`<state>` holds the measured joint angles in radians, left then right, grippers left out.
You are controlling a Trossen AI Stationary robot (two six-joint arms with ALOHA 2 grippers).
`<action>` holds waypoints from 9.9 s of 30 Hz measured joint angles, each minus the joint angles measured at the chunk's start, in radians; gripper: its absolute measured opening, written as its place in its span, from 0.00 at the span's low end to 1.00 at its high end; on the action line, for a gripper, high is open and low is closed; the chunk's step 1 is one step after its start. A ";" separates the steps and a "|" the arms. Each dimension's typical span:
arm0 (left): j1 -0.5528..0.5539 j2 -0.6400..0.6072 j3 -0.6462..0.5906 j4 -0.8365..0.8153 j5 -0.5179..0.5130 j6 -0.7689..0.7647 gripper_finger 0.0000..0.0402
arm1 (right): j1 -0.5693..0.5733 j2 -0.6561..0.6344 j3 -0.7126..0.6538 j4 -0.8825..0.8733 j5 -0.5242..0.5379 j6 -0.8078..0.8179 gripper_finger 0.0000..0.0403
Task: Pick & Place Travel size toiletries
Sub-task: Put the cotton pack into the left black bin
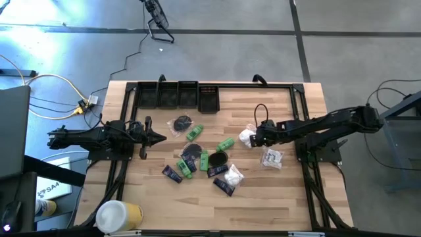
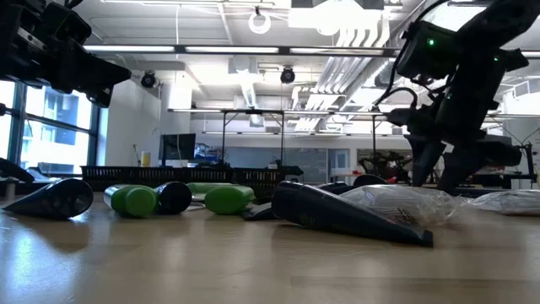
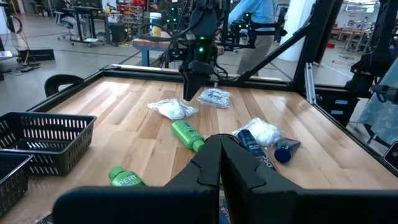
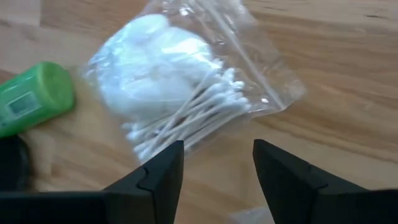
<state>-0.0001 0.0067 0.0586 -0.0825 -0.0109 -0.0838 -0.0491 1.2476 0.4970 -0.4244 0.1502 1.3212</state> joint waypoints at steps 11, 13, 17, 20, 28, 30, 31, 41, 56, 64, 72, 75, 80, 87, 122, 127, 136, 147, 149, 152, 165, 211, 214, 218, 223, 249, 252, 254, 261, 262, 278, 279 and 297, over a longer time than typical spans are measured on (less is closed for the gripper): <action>0.000 0.000 0.000 -0.002 0.000 0.000 0.00 | -0.006 0.000 -0.076 0.232 0.007 0.042 0.45; 0.000 0.000 0.000 -0.003 0.000 0.000 0.00 | -0.006 0.000 -0.088 0.235 0.005 0.074 0.45; 0.000 0.000 0.000 -0.008 0.000 0.000 0.00 | -0.006 -0.001 -0.108 0.255 0.005 0.122 0.45; 0.000 0.000 0.000 -0.013 0.000 0.000 0.00 | -0.006 0.000 -0.118 0.313 0.004 0.123 0.45; 0.000 0.000 0.001 -0.019 0.000 0.000 0.00 | -0.035 0.002 -0.127 0.395 0.010 0.114 0.45; 0.000 0.000 0.001 -0.020 0.000 0.000 0.00 | -0.039 0.002 -0.127 0.370 0.041 0.122 0.45; 0.000 0.000 0.001 -0.020 0.000 0.000 0.00 | -0.039 0.002 -0.127 0.355 0.069 0.123 0.45; 0.000 0.000 0.001 -0.021 0.000 0.000 0.00 | -0.075 0.003 -0.127 0.293 0.186 0.160 0.45; 0.000 0.000 0.001 -0.021 0.000 0.000 0.00 | -0.165 0.003 -0.127 0.347 0.077 0.038 0.45; 0.000 0.000 0.000 -0.021 0.000 0.000 0.00 | -0.169 0.003 -0.126 0.378 0.019 0.019 0.45; 0.000 0.000 0.000 -0.021 0.000 0.000 0.00 | -0.168 0.001 -0.181 0.425 0.006 0.050 0.45; 0.000 0.000 0.000 -0.021 0.000 0.000 0.00 | -0.158 0.000 -0.228 0.510 0.021 0.060 0.45; 0.000 0.000 0.000 -0.021 0.000 0.000 0.00 | -0.154 0.001 -0.276 0.606 0.017 0.062 0.39; 0.000 0.000 0.000 -0.021 0.000 0.000 0.00 | -0.154 0.003 -0.279 0.610 0.016 0.063 0.30; 0.000 0.000 0.000 -0.018 0.000 0.000 0.00 | -0.154 -0.046 -0.284 0.642 -0.012 -0.116 0.01; 0.000 0.000 -0.005 0.013 -0.001 0.000 0.00 | -0.154 -0.106 -0.284 0.665 -0.030 -0.178 0.01; 0.000 0.000 -0.005 0.031 -0.001 0.000 0.00 | -0.154 -0.229 -0.282 0.747 -0.031 -0.295 0.01; 0.000 0.000 -0.005 0.040 -0.014 -0.042 0.00 | -0.148 -0.281 -0.281 0.893 -0.052 -0.392 0.01; 0.000 0.000 -0.005 0.041 -0.052 -0.075 0.00 | -0.137 -0.281 -0.281 0.913 -0.050 -0.409 0.01; 0.000 0.000 -0.003 0.043 -0.099 -0.106 0.00 | -0.119 -0.281 -0.281 0.939 -0.050 -0.412 0.01; 0.000 0.000 0.000 0.046 -0.210 -0.299 0.35 | -0.026 -0.281 -0.280 0.988 -0.017 -0.541 0.01; 0.001 0.790 0.090 0.674 -0.205 -0.123 0.52 | 0.119 -0.103 -0.073 1.049 0.029 -0.725 0.01; 0.001 0.844 0.144 0.675 -0.201 -0.073 0.52 | 0.119 -0.041 -0.036 1.048 0.010 -0.725 0.01; 0.001 0.908 0.206 0.673 -0.200 -0.031 0.52 | 0.119 0.027 0.009 1.042 -0.022 -0.724 0.01; 0.040 0.992 0.273 0.667 -0.115 0.001 0.52 | 0.119 0.094 0.062 1.040 -0.031 -0.738 0.01; 0.195 1.335 0.440 0.792 0.319 -0.007 0.52 | 0.118 0.136 0.116 1.024 -0.045 -0.771 0.01; 0.186 1.363 0.468 0.792 0.348 -0.007 0.52 | 0.118 0.136 0.116 1.022 -0.045 -0.770 0.01; 0.181 1.386 0.486 0.795 0.352 -0.007 0.52 | 0.118 0.135 0.116 1.020 -0.045 -0.769 0.01; 0.181 1.450 0.530 0.791 0.356 -0.026 0.52 | 0.118 0.135 0.116 1.013 -0.029 -0.769 0.01; 0.181 1.451 0.531 0.792 0.358 -0.026 0.52 | 0.118 0.135 0.116 1.013 -0.029 -0.769 0.01; 0.181 1.451 0.531 0.828 0.363 -0.073 0.51 | 0.118 0.135 0.115 1.007 -0.027 -0.769 0.01; 0.181 1.451 0.531 0.829 0.363 -0.078 0.49 | 0.118 0.135 0.115 1.007 -0.027 -0.769 0.01; 0.183 1.451 0.531 0.829 0.359 -0.079 0.06 | 0.118 0.135 0.115 1.006 -0.026 -0.769 0.01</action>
<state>0.1825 1.4578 0.5892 0.7464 0.3477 -0.1623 0.0692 1.3823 0.6121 0.5816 0.1238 0.5526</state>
